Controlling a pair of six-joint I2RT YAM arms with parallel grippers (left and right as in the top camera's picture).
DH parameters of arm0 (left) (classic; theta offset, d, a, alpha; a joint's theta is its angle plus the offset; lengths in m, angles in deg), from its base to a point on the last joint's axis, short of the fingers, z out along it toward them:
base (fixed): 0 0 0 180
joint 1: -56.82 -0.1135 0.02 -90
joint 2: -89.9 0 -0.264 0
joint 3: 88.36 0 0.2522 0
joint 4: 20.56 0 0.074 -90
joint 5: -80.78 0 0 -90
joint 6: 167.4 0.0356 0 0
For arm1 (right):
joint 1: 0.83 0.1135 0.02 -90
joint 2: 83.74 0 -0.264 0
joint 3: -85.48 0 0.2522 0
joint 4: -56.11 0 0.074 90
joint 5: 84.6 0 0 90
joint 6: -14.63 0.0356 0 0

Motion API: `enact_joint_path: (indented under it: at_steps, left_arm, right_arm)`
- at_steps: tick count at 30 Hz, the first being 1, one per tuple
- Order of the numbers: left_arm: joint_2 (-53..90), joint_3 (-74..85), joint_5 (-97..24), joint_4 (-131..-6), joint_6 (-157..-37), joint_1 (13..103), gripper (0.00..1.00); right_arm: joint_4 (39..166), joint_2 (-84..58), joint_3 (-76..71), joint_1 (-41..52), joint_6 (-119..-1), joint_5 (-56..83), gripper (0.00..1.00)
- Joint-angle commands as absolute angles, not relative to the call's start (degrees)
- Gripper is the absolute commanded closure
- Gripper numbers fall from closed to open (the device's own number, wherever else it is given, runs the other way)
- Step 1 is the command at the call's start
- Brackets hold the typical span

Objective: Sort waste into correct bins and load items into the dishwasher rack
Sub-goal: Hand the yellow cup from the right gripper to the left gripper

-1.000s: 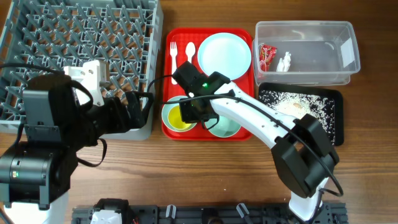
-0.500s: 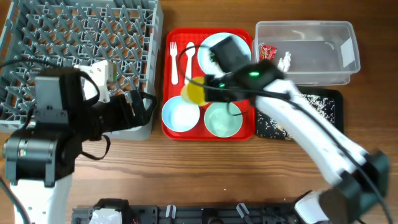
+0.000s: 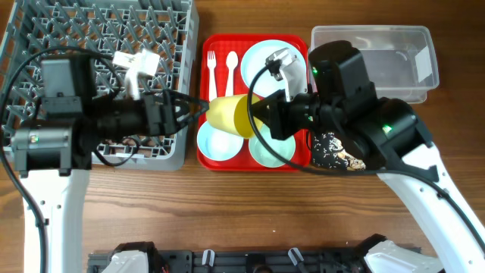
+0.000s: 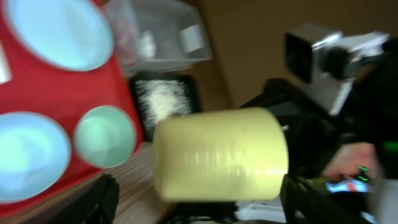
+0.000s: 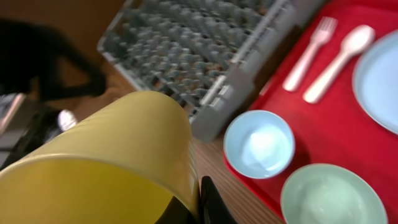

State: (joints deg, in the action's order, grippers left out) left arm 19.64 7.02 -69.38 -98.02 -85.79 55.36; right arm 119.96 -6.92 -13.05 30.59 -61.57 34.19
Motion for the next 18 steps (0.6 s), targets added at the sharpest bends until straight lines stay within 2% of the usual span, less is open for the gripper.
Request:
enact_joint_path:
  at_steps: [1,4,7,12,18]
  left_arm:
    - [18.9,7.9,-89.6,-97.7,-84.0,51.1,0.06]
    - [18.6,7.9,-96.9,-97.7,-83.6,50.5,0.00]
    - [18.7,7.9,-98.3,-98.2,-83.6,50.6,0.00]
    - [18.9,7.9,-99.6,-98.9,-84.2,51.9,0.00]
    - [19.6,7.9,-99.6,-99.0,-84.2,56.5,0.11]
  right_arm:
    - [118.1,-9.3,-13.1,30.4,-68.0,45.5,0.96]
    - [116.1,-9.2,-13.1,30.4,-68.9,50.4,0.96]
    - [112.6,-9.2,-13.1,30.4,-71.2,58.6,0.96]
    - [107.9,-9.0,-13.1,30.4,-68.8,59.5,0.96]
    - [103.4,-8.7,-13.1,30.4,-68.8,59.5,0.96]
